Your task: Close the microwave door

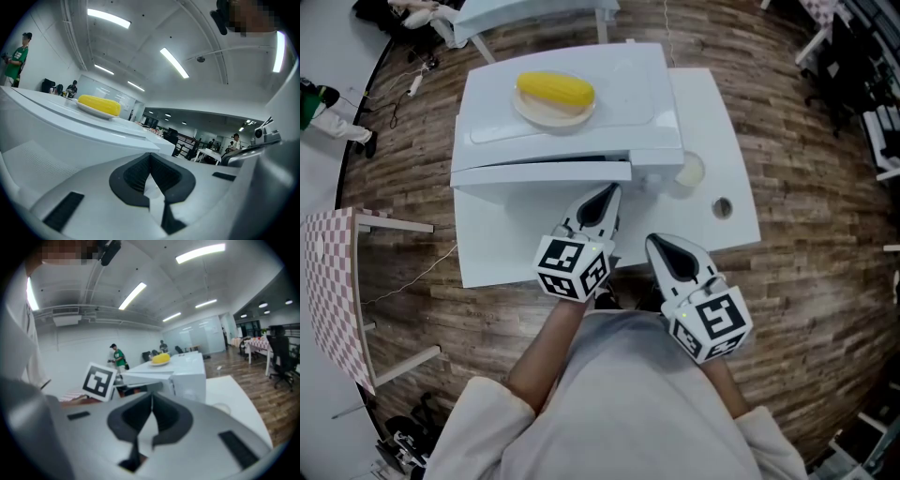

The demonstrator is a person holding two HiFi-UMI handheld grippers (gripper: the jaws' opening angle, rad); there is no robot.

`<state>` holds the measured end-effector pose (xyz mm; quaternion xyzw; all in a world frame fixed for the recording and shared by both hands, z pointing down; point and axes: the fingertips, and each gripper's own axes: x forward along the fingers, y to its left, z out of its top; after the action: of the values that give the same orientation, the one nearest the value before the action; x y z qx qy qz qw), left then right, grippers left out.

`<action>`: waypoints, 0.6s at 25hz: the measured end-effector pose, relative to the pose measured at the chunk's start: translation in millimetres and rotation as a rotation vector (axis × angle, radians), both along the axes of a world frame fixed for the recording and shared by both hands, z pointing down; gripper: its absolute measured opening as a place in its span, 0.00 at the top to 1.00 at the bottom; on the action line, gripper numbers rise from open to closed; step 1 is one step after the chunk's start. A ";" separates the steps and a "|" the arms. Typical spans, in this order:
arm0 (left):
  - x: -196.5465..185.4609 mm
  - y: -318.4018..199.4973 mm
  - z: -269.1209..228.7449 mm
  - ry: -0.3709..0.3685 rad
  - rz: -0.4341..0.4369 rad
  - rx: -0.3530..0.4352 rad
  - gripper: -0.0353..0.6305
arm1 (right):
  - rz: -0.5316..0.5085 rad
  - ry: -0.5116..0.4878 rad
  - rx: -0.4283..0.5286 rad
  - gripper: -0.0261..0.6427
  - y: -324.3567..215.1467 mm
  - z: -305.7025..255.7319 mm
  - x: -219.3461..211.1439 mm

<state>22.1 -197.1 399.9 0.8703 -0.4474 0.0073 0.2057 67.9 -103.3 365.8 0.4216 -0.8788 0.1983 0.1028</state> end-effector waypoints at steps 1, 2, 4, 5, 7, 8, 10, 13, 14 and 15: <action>1.8 -0.6 -0.2 -0.002 0.005 0.002 0.92 | 0.000 0.000 -0.001 0.93 -0.8 0.3 0.4; 3.5 -1.2 -0.3 -0.004 0.009 0.003 0.92 | 0.000 0.000 -0.002 0.93 -1.5 0.7 0.6; 5.6 -2.5 -0.6 -0.005 0.012 0.004 0.92 | -0.002 0.001 -0.005 0.93 -2.8 1.6 0.4; 6.1 -3.1 -0.9 -0.003 0.012 0.005 0.92 | -0.003 0.002 -0.005 0.93 -3.3 1.9 0.2; 7.0 -4.4 -2.0 -0.001 0.013 0.007 0.92 | -0.005 0.002 -0.006 0.93 -4.3 1.9 -0.2; 7.6 -5.0 -2.6 -0.001 0.014 0.008 0.92 | -0.006 0.002 -0.006 0.93 -4.5 1.7 -0.2; 8.4 -5.2 -3.3 -0.002 0.014 0.010 0.92 | -0.007 0.002 -0.006 0.93 -4.8 1.4 0.2; 8.6 -4.6 -3.6 -0.001 0.005 0.014 0.92 | -0.008 0.001 -0.008 0.93 -6.0 1.8 1.4; 8.7 -4.7 -3.5 -0.001 0.002 0.016 0.92 | -0.008 -0.001 -0.009 0.93 -6.7 2.1 1.6; 8.6 -4.8 -3.4 -0.002 -0.001 0.017 0.92 | -0.008 -0.002 -0.009 0.93 -7.2 2.4 1.7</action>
<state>30.7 -202.0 396.5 0.8719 -0.4480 0.0043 0.1976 69.6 -110.5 368.2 0.4172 -0.8798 0.2023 0.1047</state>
